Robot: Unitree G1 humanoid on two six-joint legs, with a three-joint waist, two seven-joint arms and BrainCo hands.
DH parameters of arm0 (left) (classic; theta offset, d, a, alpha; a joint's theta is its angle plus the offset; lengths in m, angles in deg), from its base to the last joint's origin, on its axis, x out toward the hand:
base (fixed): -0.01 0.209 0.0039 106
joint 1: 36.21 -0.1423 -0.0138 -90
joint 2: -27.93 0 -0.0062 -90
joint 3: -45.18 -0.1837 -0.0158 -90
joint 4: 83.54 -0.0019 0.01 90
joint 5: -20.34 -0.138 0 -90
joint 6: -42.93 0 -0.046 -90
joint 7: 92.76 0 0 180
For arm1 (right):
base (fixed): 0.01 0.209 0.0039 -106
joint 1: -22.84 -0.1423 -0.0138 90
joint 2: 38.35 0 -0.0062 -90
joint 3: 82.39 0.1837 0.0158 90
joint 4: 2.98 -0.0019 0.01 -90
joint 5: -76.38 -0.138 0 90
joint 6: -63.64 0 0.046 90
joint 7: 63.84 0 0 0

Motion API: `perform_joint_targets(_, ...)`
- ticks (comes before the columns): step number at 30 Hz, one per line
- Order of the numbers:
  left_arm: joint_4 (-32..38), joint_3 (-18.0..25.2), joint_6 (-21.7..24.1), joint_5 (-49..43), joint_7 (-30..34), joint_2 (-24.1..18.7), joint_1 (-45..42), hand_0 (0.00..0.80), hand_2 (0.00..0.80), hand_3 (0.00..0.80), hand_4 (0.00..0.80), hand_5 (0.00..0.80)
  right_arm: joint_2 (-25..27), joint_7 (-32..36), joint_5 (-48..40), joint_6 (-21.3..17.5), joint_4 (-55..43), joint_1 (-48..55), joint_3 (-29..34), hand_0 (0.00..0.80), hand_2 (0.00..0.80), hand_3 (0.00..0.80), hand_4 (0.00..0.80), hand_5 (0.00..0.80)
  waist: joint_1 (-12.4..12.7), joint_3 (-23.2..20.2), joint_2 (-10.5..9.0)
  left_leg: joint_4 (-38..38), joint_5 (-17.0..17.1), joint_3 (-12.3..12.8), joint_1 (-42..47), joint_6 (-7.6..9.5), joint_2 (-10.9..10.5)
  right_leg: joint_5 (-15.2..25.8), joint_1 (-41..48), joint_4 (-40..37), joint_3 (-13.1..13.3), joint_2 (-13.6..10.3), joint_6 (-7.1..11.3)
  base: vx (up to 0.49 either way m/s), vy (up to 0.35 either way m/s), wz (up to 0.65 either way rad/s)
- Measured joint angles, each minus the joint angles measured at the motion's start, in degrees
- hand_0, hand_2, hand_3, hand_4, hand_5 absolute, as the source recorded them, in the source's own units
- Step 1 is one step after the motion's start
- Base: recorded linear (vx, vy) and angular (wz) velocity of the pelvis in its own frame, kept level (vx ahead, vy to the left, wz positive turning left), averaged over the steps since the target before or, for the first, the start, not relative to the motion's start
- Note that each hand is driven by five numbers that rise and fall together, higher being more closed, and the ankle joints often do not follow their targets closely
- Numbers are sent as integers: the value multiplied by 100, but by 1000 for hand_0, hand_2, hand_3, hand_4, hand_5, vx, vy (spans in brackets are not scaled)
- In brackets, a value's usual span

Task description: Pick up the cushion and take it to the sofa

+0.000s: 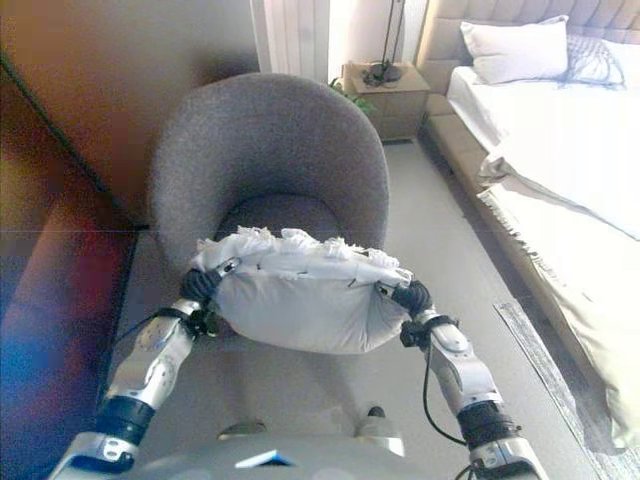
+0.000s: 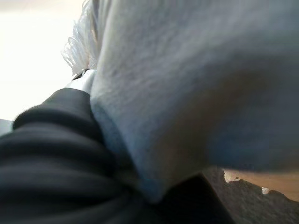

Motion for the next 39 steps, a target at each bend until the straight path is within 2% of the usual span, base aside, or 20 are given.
perform_joint_targets(4,-6,52,0,78,-246,-20,306,800,800,800,800,800,-12,-1,-196,-63,163,-453,-38,800,800,800,800,800,-39,195,-214,684,-396,109,-317,173,-207,28,-653,876,175,-196,7,-26,104,-45)
perform_joint_targets(6,-8,60,1,93,-262,-16,418,800,800,800,800,800,-6,-76,-219,-134,163,-491,-53,800,800,800,800,800,-145,292,-177,997,-535,41,-434,279,-171,366,-762,1047,230,-219,96,48,61,-9)
perform_joint_targets(11,-10,-44,6,91,-294,-36,549,800,800,800,800,800,-3,-274,-229,-192,167,-464,-85,800,800,800,800,800,-138,469,-48,1086,-517,-521,-495,387,-122,810,-1141,1903,507,-85,86,147,-63,22)
perform_joint_targets(12,-11,-83,11,91,-310,-54,548,800,800,800,800,800,-8,-303,-229,-191,180,-464,-97,800,800,800,800,800,-111,474,-66,1086,-517,-610,-507,388,-103,648,-1093,1879,597,-65,244,242,-177,43)
perform_joint_targets(14,-10,-94,13,89,-321,-145,550,800,800,800,800,800,-12,-303,-247,-191,190,-470,-168,800,800,800,800,800,-115,489,-276,1052,-513,-733,-547,381,-182,-169,-752,1472,682,-21,428,240,-144,55)
perform_joint_targets(15,-10,-93,26,83,-317,-271,576,800,800,800,800,800,-19,-288,-360,-194,200,-487,-209,800,800,800,800,800,-129,454,-550,1117,-466,-748,-571,308,-381,-694,-540,1004,793,-64,198,228,-77,67)
perform_joint_targets(16,-28,-109,11,80,-359,-113,611,800,800,800,800,800,44,-296,-442,-199,294,-545,-189,800,800,800,800,800,-173,537,-512,1605,-565,-811,-790,310,-386,-615,-492,975,812,-10,89,252,-56,50)
perform_joint_targets(17,-24,-224,11,79,-377,61,598,800,800,800,800,800,174,-318,-467,-197,357,-537,-129,800,800,800,800,800,-188,563,-395,2036,-881,-730,-910,379,-453,-600,-514,922,835,64,102,256,-43,32)
perform_joint_targets(18,-24,-280,5,79,-381,90,591,800,800,800,800,800,247,-327,-519,-187,388,-531,-108,800,800,800,800,800,-193,574,-335,1971,-1016,-725,-873,452,-501,-466,-468,915,887,121,78,272,-56,-5)
perform_joint_targets(20,-23,-298,-1,78,-379,33,593,800,800,800,800,800,252,-300,-616,-157,390,-535,-112,800,800,800,800,800,-304,634,-450,1928,-1035,-768,-780,442,-477,-438,-422,975,891,131,31,276,-90,-4)
perform_joint_targets(22,-24,-298,-3,78,-371,45,602,800,800,800,800,800,254,-299,-660,-158,387,-544,-104,800,800,800,800,800,-329,759,-494,1746,-1032,-850,-533,492,-446,-465,-672,1610,882,168,80,293,-154,-23)
perform_joint_targets(23,-34,-305,-10,78,-363,53,589,800,800,800,800,800,243,-302,-660,-157,380,-514,-102,800,800,800,800,800,-326,819,-425,1646,-1030,-885,-414,499,-386,-568,-857,1777,870,228,216,303,-197,-28)
perform_joint_targets(28,-15,-276,-15,67,-317,-10,593,800,800,800,800,800,222,-203,-657,-131,282,-459,-101,800,800,800,800,800,-444,753,-552,1546,-1205,-887,-138,291,-341,-316,-922,531,633,66,215,323,-246,0)
perform_joint_targets(29,-7,-253,-14,65,-314,-60,583,800,800,800,800,800,222,-159,-651,-125,284,-457,-102,800,800,800,800,800,-415,718,-572,1551,-1274,-868,-63,182,-288,25,-896,597,465,64,35,314,-274,-4)
perform_joint_targets(31,100,-116,-14,64,-321,16,441,800,800,800,800,800,242,-14,-607,-109,282,-486,-102,800,800,800,800,800,-382,689,-289,1432,-1363,-671,212,-28,23,140,-948,853,141,319,-284,297,-233,-30)
perform_joint_targets(33,250,-10,-14,74,-361,83,393,800,800,800,800,800,305,68,-604,-27,279,-625,-103,800,800,800,800,800,-354,675,-91,1432,-1384,-379,365,-82,307,-38,-1063,1170,-47,590,-596,298,-258,-60)
perform_joint_targets(34,301,73,-13,85,-391,85,395,800,800,800,800,800,308,95,-599,68,273,-744,-107,800,800,800,800,800,-328,675,-92,1557,-1385,-248,403,-83,375,-171,-1180,1383,-87,655,-715,258,-275,-75)
perform_joint_targets(36,303,163,-12,90,-553,87,399,800,800,800,800,800,311,200,-596,197,266,-912,-167,800,800,800,800,800,-286,654,-143,2716,-1365,-241,74,-182,499,-420,-1173,1593,-166,742,-857,284,-345,-83)
perform_joint_targets(37,304,167,-11,100,-626,108,397,800,800,800,800,800,318,257,-563,207,255,-926,-161,800,800,800,800,800,-247,640,-139,3405,-1198,-328,-136,-204,540,-518,-1084,1595,-175,793,-998,244,-346,-82)
perform_joint_targets(39,314,249,-12,138,-727,231,348,800,800,800,800,800,316,375,-548,205,249,-882,-212,800,800,800,800,800,-107,594,-215,4622,-223,-512,-684,-247,530,-558,-835,1400,-213,739,-1133,185,-237,-85)
